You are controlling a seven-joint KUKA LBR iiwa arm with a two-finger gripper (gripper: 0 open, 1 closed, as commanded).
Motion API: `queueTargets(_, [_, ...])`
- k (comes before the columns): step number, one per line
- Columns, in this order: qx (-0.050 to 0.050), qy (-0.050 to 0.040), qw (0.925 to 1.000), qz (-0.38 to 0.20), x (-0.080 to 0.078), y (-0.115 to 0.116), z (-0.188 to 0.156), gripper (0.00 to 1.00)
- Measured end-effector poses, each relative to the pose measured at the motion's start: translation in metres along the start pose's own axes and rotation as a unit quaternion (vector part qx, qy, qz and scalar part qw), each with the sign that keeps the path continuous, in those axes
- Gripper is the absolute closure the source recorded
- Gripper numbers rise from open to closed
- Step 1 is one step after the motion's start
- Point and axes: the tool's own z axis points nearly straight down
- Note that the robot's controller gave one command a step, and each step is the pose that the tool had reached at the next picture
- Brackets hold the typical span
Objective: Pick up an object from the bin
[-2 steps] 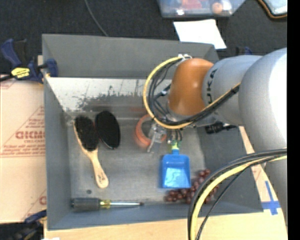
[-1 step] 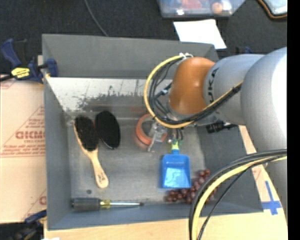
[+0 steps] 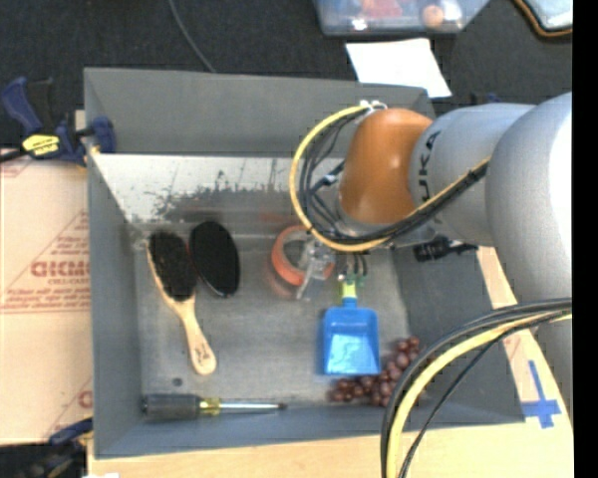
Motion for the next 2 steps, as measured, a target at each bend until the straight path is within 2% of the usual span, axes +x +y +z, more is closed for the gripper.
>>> queueTargets(1, [0.0,0.0008,1.0,0.0,0.0,0.0,-0.016,1.0])
queueTargets(2, [0.001,0.004,1.0,-0.001,0.001,-0.001,-0.051,1.0])
